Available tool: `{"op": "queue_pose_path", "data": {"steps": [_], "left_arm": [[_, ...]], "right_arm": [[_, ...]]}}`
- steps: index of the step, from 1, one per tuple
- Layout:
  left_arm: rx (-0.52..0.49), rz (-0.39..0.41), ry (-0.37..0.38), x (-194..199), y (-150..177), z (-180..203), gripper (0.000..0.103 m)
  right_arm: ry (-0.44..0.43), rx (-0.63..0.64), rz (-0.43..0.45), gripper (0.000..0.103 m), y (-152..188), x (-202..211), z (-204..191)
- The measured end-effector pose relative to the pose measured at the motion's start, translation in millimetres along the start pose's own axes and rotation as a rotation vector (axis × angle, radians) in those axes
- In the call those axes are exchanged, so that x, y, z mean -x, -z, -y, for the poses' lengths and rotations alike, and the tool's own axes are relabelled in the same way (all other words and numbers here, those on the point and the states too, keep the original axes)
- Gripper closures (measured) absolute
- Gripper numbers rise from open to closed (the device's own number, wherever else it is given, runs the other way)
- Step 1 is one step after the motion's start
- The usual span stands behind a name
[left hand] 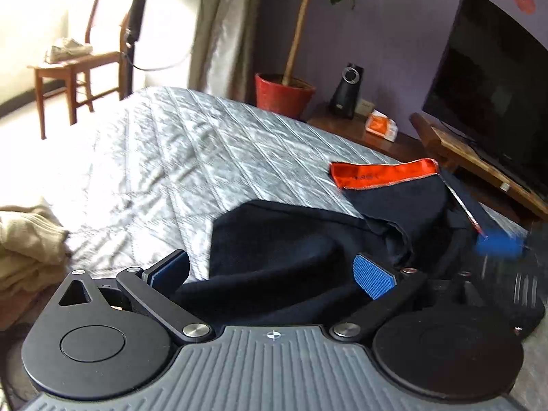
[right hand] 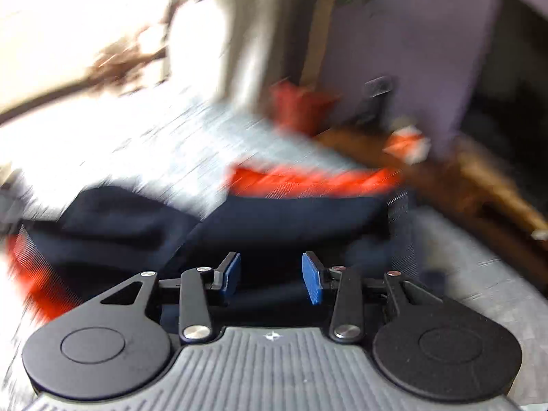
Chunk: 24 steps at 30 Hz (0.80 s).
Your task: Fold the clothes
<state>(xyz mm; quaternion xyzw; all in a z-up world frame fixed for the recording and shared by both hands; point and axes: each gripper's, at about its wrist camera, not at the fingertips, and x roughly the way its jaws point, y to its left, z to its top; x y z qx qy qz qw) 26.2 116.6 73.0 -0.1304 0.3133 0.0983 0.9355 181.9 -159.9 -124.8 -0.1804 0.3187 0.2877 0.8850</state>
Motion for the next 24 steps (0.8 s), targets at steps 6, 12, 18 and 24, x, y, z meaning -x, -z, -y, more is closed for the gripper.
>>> {"op": "queue_pose_path", "data": {"steps": [6, 12, 18, 24], "left_arm": [[0.067, -0.023, -0.016, -3.8, -2.2, -12.0, 0.0], [0.03, -0.022, -0.002, -2.9, -0.1, -1.9, 0.0], [0.011, -0.022, 0.016, -3.2, 3.1, 8.3, 0.0], [-0.043, -0.062, 0.01, -10.7, 9.0, 20.8, 0.0]], "right_arm": [[-0.18, 0.149, -0.04, 0.017, 31.6, 9.5, -53.4], [-0.184, 0.145, -0.109, 0.082, 51.2, 6.7, -70.0], [-0.197, 0.094, -0.135, 0.094, 60.0, 18.3, -75.4], [-0.32, -0.139, -0.122, 0.081, 64.4, 60.9, -39.4]]}}
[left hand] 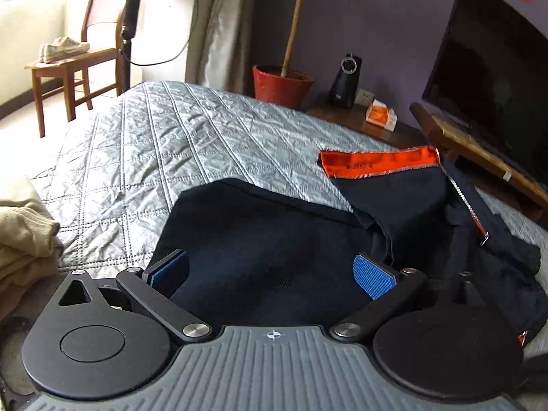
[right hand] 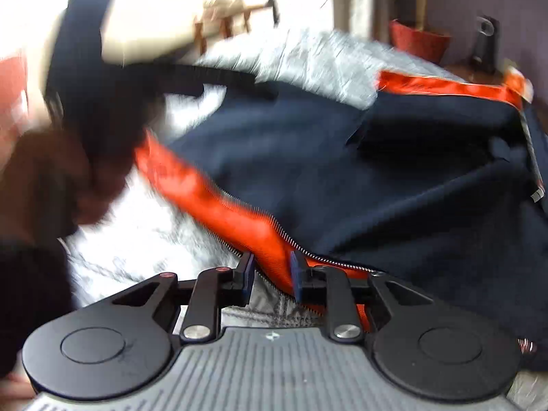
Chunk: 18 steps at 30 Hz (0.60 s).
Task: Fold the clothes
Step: 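Spread the jacket flat with the left tool while the right tool grasps the hem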
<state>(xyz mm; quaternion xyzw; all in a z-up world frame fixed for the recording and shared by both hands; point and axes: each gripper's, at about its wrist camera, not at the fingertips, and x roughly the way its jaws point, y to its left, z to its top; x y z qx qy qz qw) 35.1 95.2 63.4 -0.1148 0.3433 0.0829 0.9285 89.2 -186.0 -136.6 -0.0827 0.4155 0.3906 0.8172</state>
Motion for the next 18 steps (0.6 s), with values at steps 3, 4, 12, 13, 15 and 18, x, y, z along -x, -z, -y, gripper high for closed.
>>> {"op": "queue_pose_path", "data": {"steps": [3, 4, 12, 13, 15, 18], "left_arm": [[-0.018, -0.038, 0.0, -6.4, 3.5, 3.3, 0.0], [-0.024, -0.046, 0.006, -7.8, 4.6, 4.5, 0.0], [-0.132, -0.076, 0.038, -12.6, 14.6, 26.4, 0.0], [-0.139, -0.084, 0.038, -14.0, 15.8, 28.5, 0.0], [-0.149, -0.102, 0.037, -17.1, 18.2, 31.3, 0.0], [-0.163, -0.119, 0.036, -20.5, 21.1, 35.9, 0.0]], "right_arm": [[0.227, -0.259, 0.133, 0.063, 13.3, 44.6, 52.2], [0.32, -0.354, 0.163, 0.063, 22.4, 58.2, 73.2], [0.644, -0.794, 0.215, 0.049, 87.6, 90.0, 183.8], [0.632, -0.815, 0.219, 0.041, 89.9, 88.0, 191.0], [0.605, -0.826, 0.226, 0.035, 92.1, 85.6, 198.0], [0.573, -0.823, 0.245, 0.086, 93.2, 84.2, 202.5]]}}
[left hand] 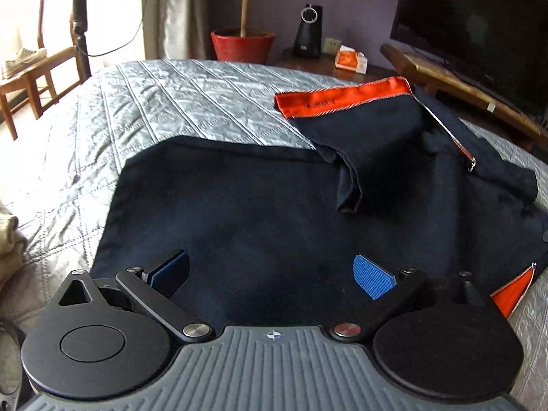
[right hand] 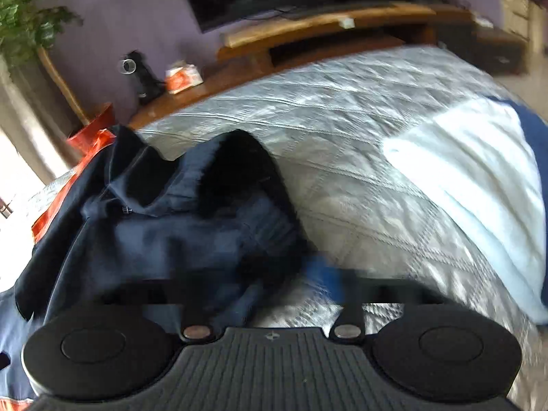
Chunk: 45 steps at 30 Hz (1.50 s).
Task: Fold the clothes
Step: 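Spread the jacket flat with the left tool while the right tool grasps the hem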
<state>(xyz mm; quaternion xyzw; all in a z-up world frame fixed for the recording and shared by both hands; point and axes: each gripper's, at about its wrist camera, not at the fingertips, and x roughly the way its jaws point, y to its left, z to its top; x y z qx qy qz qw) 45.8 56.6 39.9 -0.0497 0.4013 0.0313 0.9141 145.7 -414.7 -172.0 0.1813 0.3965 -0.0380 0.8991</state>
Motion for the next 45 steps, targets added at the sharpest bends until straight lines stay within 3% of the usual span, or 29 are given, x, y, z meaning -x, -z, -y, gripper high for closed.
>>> {"op": "queue_pose_path", "data": {"steps": [6, 11, 15, 16, 18, 20, 22, 25, 28, 32, 33, 34, 35, 37, 39, 41, 43, 45], "left_arm": [[-0.039, -0.017, 0.005, -2.7, 3.0, 11.0, 0.0], [-0.062, -0.037, 0.011, -5.1, 4.6, 16.1, 0.0], [-0.072, -0.059, 0.015, -7.1, 6.7, 17.0, 0.0], [-0.071, -0.061, 0.019, -7.1, 6.8, 16.7, 0.0], [-0.073, -0.066, 0.02, -7.7, 6.9, 17.5, 0.0], [-0.077, -0.073, 0.023, -8.7, 7.2, 18.8, 0.0], [-0.08, -0.079, 0.029, -9.5, 7.5, 20.1, 0.0], [-0.081, -0.076, 0.035, -10.2, 6.9, 21.1, 0.0], [-0.079, -0.077, 0.038, -11.3, 6.6, 21.0, 0.0], [-0.08, -0.08, 0.041, -12.4, 6.5, 22.3, 0.0], [-0.083, -0.081, 0.041, -12.8, 6.6, 23.3, 0.0], [-0.09, -0.082, 0.04, -13.1, 7.0, 24.5, 0.0], [-0.1, -0.082, 0.039, -13.4, 7.5, 25.9, 0.0], [-0.125, -0.083, 0.03, -14.2, 9.2, 29.2, 0.0], [-0.152, -0.077, 0.021, -14.4, 11.6, 33.4, 0.0], [-0.164, -0.072, 0.023, -14.1, 13.6, 34.6, 0.0], [-0.165, -0.071, 0.029, -14.7, 13.8, 33.2, 0.0], [-0.165, -0.073, 0.029, -14.7, 13.5, 33.7, 0.0]], "right_arm": [[-0.051, 0.038, -0.032, 0.09, 10.3, 42.8, 3.4], [0.058, 0.291, -0.128, 0.087, 32.7, 75.6, -1.2], [0.237, 0.417, -0.05, 0.077, 34.9, 103.2, -6.9], [0.23, 0.43, -0.004, 0.076, 33.2, 111.7, -10.5], [0.21, 0.471, 0.076, 0.063, 30.4, 120.6, -22.2], [0.183, 0.552, 0.115, 0.063, 27.0, 116.5, -39.2], [0.126, 0.606, 0.098, 0.063, 23.6, 101.5, -54.4], [0.038, 0.599, 0.024, 0.059, 15.4, 65.1, -66.9], [0.005, 0.599, 0.008, 0.06, 6.5, 34.2, -76.1], [0.083, 0.597, -0.053, 0.056, -14.9, -1.1, -87.9], [0.103, 0.575, -0.102, 0.059, -21.1, -10.7, -86.5], [0.105, 0.552, -0.141, 0.068, -26.7, -18.6, -84.4], [0.087, 0.552, -0.165, 0.096, -30.3, -23.6, -83.5], [0.099, 0.65, -0.194, 0.097, -33.8, -32.5, -91.0], [0.195, 0.777, -0.107, 0.098, -39.5, -33.9, -100.2], [0.349, 0.736, 0.086, 0.097, -66.9, -28.3, -96.0], [0.267, 0.476, 0.225, 0.097, -101.3, 2.3, -80.4], [0.208, 0.465, 0.251, 0.089, -105.1, 22.7, -81.9]]}}
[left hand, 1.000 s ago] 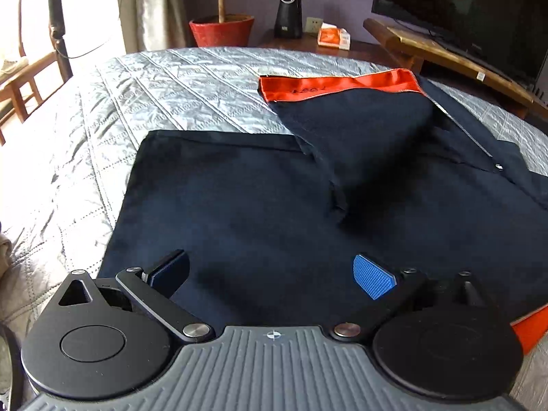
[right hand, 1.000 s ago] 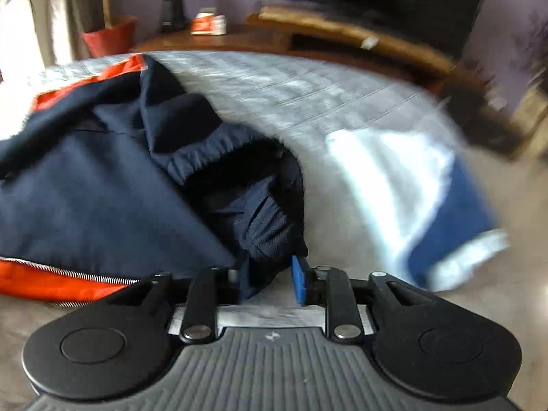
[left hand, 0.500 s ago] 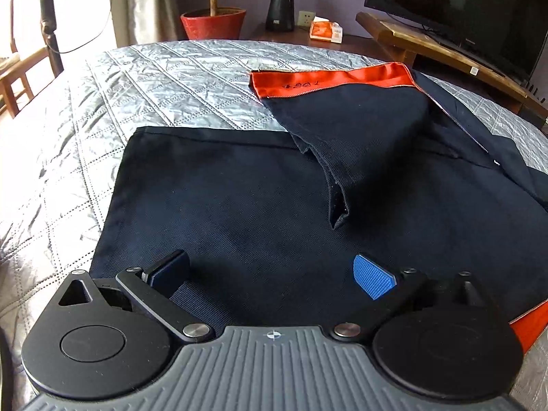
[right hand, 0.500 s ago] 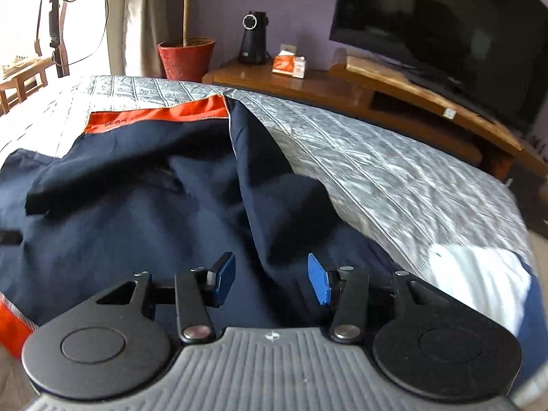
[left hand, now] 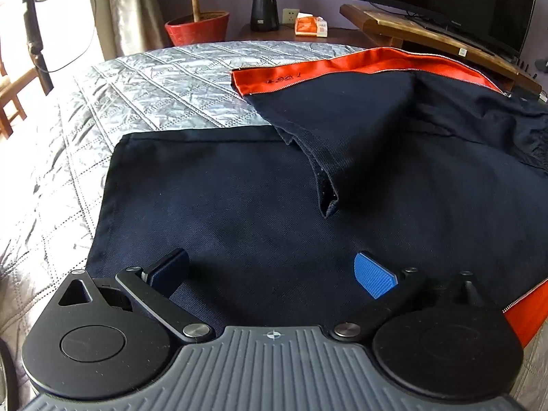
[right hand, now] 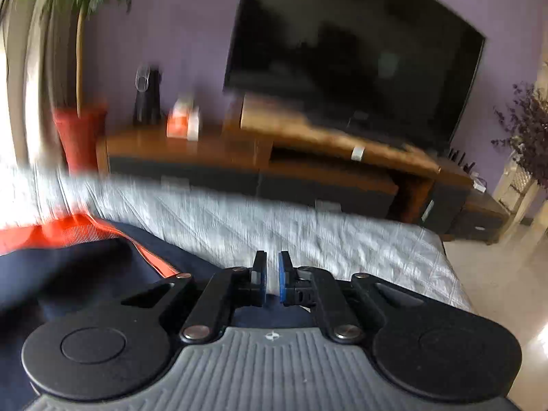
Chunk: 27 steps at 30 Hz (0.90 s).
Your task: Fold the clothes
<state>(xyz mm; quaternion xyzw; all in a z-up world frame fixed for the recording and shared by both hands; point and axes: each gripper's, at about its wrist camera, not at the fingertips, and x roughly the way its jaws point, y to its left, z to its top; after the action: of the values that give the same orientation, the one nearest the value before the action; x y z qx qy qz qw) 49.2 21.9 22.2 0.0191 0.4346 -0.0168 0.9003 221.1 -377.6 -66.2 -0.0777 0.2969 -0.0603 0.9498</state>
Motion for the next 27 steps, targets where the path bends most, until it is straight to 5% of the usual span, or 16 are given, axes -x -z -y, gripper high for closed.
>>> {"op": "queue_pose_path", "data": {"steps": [4, 8, 11, 14, 16, 18, 20, 25, 27], "left_arm": [[0.0, -0.005, -0.001, 0.3, -0.8, 1.3, 0.0], [0.0, -0.006, 0.009, 1.5, -0.5, -0.4, 0.0], [0.026, -0.005, 0.0, 1.2, -2.5, -4.6, 0.0], [0.073, 0.015, -0.033, 3.8, -5.2, -13.6, 0.0], [0.103, 0.036, -0.068, 6.8, -6.7, -21.0, 0.0], [0.132, 0.059, -0.13, 10.1, -7.9, -30.6, 0.0], [0.181, 0.071, -0.189, 12.3, -9.5, -42.7, 0.0], [0.275, 0.09, -0.248, 18.7, -12.6, -65.4, 0.0], [0.291, 0.092, -0.251, 20.5, -12.6, -70.8, 0.0]], "right_arm": [[-0.19, 0.076, -0.144, 0.079, 28.5, 12.7, -15.7], [-0.235, 0.007, -0.279, 0.078, 57.4, -4.4, -20.6], [-0.216, 0.136, -0.197, 0.08, 52.1, 5.7, -43.8], [-0.384, 0.244, -0.091, 0.079, 34.4, 26.8, -91.2], [-0.569, 0.291, -0.08, 0.072, 22.2, 39.1, -128.9], [-0.716, 0.324, -0.123, 0.034, 17.1, 46.8, -160.8], [-0.822, 0.375, -0.167, 0.024, 17.1, 53.0, -191.2], [-0.773, 0.674, -0.186, 0.03, 51.0, 53.4, -246.2], [-0.73, 0.731, -0.21, 0.056, 62.8, 41.4, -254.1]]}}
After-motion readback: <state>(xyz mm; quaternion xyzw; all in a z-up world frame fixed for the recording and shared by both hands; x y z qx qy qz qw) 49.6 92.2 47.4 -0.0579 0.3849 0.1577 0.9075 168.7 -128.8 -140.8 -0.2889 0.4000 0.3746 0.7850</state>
